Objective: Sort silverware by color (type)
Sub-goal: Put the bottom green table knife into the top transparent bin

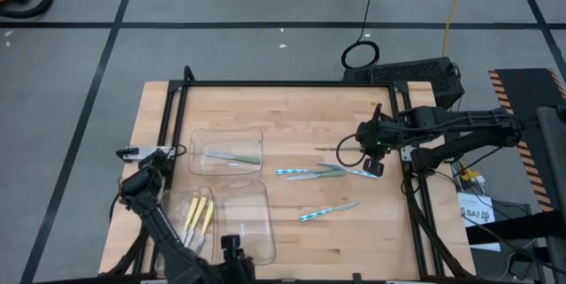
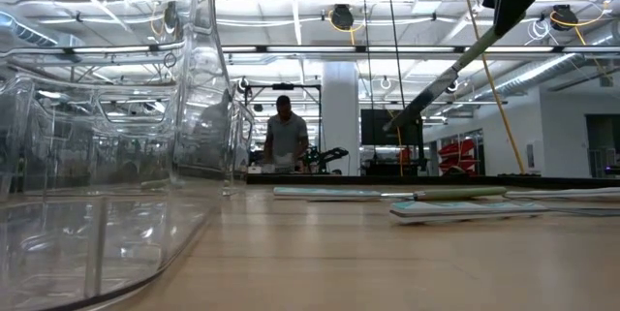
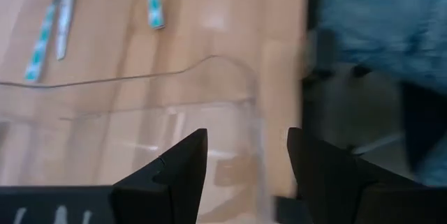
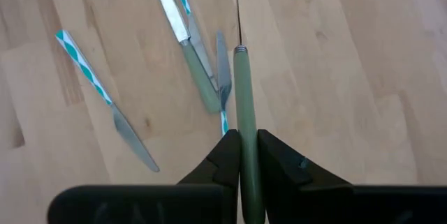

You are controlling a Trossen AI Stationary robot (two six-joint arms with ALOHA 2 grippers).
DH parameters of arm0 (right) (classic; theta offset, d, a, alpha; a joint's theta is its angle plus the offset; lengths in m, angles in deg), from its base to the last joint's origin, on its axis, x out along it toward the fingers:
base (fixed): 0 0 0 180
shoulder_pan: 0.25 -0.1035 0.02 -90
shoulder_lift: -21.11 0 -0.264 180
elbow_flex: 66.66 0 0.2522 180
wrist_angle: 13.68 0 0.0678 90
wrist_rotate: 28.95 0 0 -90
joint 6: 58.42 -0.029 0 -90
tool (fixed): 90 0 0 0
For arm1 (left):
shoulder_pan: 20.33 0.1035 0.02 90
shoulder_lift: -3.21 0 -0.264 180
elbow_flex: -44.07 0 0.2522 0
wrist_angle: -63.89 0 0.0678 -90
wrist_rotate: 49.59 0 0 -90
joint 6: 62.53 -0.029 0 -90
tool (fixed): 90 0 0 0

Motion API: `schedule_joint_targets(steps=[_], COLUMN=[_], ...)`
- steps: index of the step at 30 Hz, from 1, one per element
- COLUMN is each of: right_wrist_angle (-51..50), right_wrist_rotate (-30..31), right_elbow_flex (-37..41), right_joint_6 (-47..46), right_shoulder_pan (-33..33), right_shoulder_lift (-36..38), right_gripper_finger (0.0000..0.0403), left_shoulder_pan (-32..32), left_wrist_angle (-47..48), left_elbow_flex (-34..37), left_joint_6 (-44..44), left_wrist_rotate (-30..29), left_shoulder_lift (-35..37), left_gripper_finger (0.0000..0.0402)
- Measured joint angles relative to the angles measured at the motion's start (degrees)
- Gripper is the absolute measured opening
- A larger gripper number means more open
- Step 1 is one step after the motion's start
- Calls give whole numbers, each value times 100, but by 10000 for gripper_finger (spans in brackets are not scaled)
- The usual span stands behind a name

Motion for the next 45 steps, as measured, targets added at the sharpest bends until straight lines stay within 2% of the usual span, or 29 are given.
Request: schedule_joint_targets(steps=[3,10,17,21,25,31,37,41,45], right_wrist_angle=[35,51,254,394,449,674,1130,2351,3813], right_wrist_rotate=[3,8,15,24,50,72,561,644,628], right_elbow_flex=[0,0,0,0,0,0,5,273,684], right_joint_6=[8,-29,-31,-24,-40,-110,-132,287,917], right_shoulder_pan=[0,-18,-158,-319,-490,-724,-1034,-1178,-1198], right_shoulder_lift=[2,2,2,2,2,2,2,9,-117], right_gripper_finger=[26,26,26,26,26,26,30,27,27], left_shoulder_pan=[-137,-235,-220,-220,-237,-326,-432,-439,-447], left_wrist_angle=[-247,-133,488,987,1204,1214,1297,1515,1973], left_elbow_flex=[0,14,16,16,16,16,-72,-452,-1057], left_joint_6=[33,484,906,1252,1479,1131,832,768,224], left_wrist_rotate=[22,155,150,71,331,576,596,281,-798], left_shoulder_lift=[13,-392,-589,-582,-582,-582,-582,-578,-571], left_gripper_finger=[207,207,206,183,149,123,122,122,122])
